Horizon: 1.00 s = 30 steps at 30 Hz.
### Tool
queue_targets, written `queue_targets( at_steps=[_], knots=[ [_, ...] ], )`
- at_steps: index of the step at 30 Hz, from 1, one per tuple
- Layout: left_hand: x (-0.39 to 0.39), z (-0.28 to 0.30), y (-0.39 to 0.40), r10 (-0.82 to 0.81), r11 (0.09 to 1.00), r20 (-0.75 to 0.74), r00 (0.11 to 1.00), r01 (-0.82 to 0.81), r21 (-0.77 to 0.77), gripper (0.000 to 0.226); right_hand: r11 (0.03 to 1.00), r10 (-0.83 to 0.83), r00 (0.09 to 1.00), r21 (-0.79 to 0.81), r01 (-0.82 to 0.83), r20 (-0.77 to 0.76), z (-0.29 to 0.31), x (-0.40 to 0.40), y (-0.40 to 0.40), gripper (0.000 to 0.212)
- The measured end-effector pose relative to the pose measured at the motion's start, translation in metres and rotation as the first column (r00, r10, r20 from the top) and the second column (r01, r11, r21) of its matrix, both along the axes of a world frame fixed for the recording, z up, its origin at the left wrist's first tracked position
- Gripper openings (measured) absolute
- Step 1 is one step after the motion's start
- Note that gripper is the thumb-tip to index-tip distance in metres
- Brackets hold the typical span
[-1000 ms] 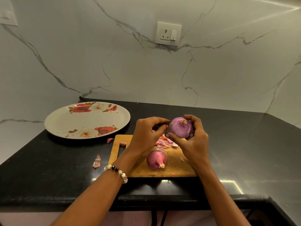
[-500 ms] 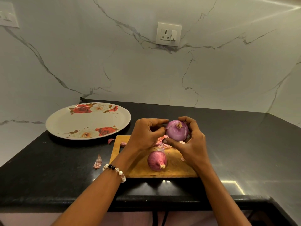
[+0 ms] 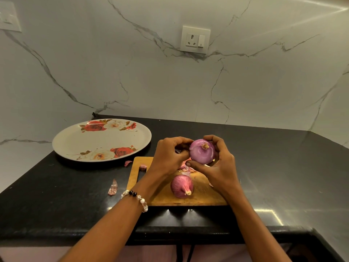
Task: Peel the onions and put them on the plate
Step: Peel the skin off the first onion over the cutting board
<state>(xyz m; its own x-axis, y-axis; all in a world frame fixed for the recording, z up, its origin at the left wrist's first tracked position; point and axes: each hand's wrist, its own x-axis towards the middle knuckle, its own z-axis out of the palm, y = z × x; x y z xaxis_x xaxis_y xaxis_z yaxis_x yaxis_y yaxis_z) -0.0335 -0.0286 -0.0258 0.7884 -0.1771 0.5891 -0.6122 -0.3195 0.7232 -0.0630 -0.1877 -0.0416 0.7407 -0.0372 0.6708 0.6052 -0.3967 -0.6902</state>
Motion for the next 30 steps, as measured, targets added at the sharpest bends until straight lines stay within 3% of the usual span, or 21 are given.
queue_targets(
  at_steps=[4,9,12,15,19,23,25,30],
  knots=[
    [0.001,0.002,-0.001,-0.008,0.998,-0.032,0.999,0.006,-0.055,0.026,0.997,0.006,0.999,0.079,-0.003,-0.035,0.003,0.0,-0.002,0.078],
    [0.0,0.003,-0.005,-0.031,0.996,-0.041,0.999,0.027,-0.089,0.022,0.935,0.118,0.985,0.349,-0.067,-0.128,0.01,-0.001,-0.006,0.074],
    [0.0,0.003,-0.005,-0.045,0.995,-0.035,0.998,0.042,-0.092,0.024,0.839,0.215,0.961,0.537,-0.09,-0.175,0.009,0.0,-0.007,0.07],
    [0.0,0.002,-0.005,-0.05,0.997,-0.009,0.999,0.049,-0.058,0.023,0.692,0.363,0.912,0.71,-0.129,-0.188,0.01,0.001,-0.007,0.084],
    [-0.003,0.003,-0.005,-0.054,0.998,0.003,0.999,0.054,-0.023,0.018,0.585,0.42,0.883,0.806,-0.086,-0.211,0.013,0.001,-0.005,0.064],
    [-0.003,0.001,-0.004,-0.044,0.998,-0.007,0.999,0.043,-0.051,0.014,0.464,0.371,0.899,0.885,0.038,-0.233,0.011,0.006,-0.013,0.041],
    [-0.001,0.0,-0.004,-0.022,0.996,-0.012,1.0,0.021,-0.085,0.014,0.489,0.357,0.901,0.871,0.044,-0.246,0.01,0.008,-0.015,0.04],
    [0.0,-0.001,-0.006,0.044,0.997,0.013,0.999,-0.043,-0.071,0.019,0.682,0.316,0.914,0.73,-0.034,-0.253,0.006,0.006,-0.013,0.048]
  ],
)
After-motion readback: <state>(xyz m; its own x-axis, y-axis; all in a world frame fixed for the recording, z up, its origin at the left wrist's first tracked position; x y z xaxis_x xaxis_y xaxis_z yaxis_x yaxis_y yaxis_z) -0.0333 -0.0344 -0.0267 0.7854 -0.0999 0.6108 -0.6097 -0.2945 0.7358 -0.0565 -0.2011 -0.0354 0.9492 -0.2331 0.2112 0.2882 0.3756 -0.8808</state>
